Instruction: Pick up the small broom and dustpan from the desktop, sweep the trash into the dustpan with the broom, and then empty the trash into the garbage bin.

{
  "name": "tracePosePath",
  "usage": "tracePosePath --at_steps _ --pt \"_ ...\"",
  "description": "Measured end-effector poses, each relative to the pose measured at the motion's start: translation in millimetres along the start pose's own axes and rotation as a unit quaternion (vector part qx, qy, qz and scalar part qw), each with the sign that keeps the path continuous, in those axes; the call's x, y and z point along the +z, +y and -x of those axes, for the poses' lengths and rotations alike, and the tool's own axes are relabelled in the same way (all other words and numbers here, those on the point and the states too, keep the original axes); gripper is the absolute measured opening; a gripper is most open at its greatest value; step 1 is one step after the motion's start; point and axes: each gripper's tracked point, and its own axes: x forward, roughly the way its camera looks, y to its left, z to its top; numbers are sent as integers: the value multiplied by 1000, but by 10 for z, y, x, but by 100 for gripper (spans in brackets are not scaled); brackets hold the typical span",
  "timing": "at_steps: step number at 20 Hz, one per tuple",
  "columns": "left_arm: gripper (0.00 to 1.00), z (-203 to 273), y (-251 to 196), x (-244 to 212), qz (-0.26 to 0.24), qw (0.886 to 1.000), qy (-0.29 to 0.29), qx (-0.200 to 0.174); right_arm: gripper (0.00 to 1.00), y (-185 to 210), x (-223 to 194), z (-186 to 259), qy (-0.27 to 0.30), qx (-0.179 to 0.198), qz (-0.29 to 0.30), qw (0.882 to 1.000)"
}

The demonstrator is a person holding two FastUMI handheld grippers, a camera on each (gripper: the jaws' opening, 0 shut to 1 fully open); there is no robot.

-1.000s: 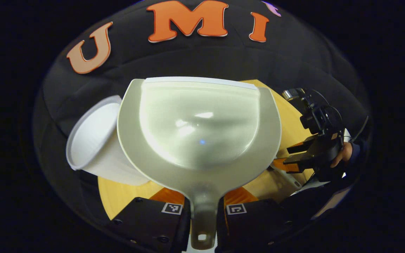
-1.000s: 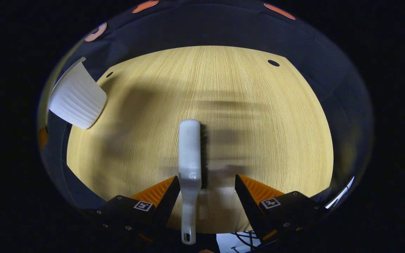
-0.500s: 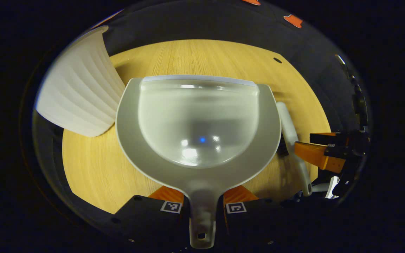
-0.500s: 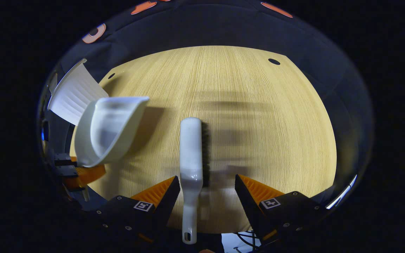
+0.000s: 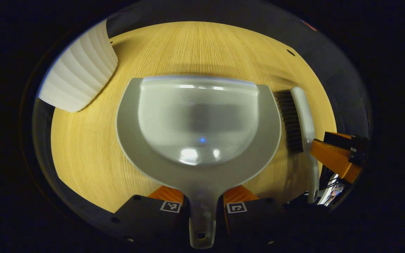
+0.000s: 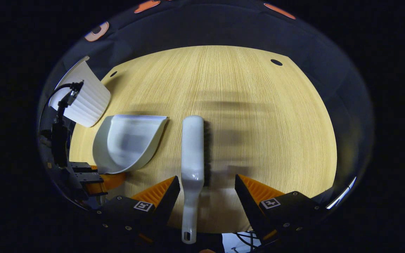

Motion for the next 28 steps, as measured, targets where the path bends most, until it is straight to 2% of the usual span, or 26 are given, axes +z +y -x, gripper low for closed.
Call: tracePosePath --at_steps 3,6,9,10,11,12,14,15,19,21,24,26,28 --pt "34 -5 -4 2 -17 1000 2 12 95 0 -25 -2 2 -1 2 1000" --pt "37 80 -78 -5 -27 1000 -2 -7 95 -6 7 30 -5 1 -6 1000" --pt "58 213 -83 38 -47 999 -17 0 95 -44 23 70 -9 -2 -13 1000" --pt "56 270 -89 43 -50 998 -23 1 95 -59 35 93 -12 -2 -16 1000" --pt "63 337 -98 41 -51 998 -28 2 95 -69 38 117 -14 -1 -18 1000" --pt "65 399 -85 67 -53 998 -33 6 95 -77 60 151 -19 -2 -20 1000" --pt "71 550 63 108 -54 997 -42 43 95 -141 134 259 -40 -12 -30 999" --pt "85 588 90 158 -51 996 -56 45 95 -159 226 309 -57 -15 -35 998" --pt "88 996 26 352 -57 990 -116 56 95 -253 582 612 -128 -41 -27 991" --pt "91 1260 37 593 -68 981 -172 63 95 -276 770 815 -176 -53 -14 983" --pt "93 1697 -6 1033 -68 958 -272 69 95 -257 1101 1117 -252 -62 -2 966" --pt "93 2034 -51 1340 -58 937 -340 62 95 -245 1300 1338 -303 -66 -2 951" --pt "93 2391 -74 1632 -51 910 -406 62 95 -282 1529 1643 -363 -77 3 929"
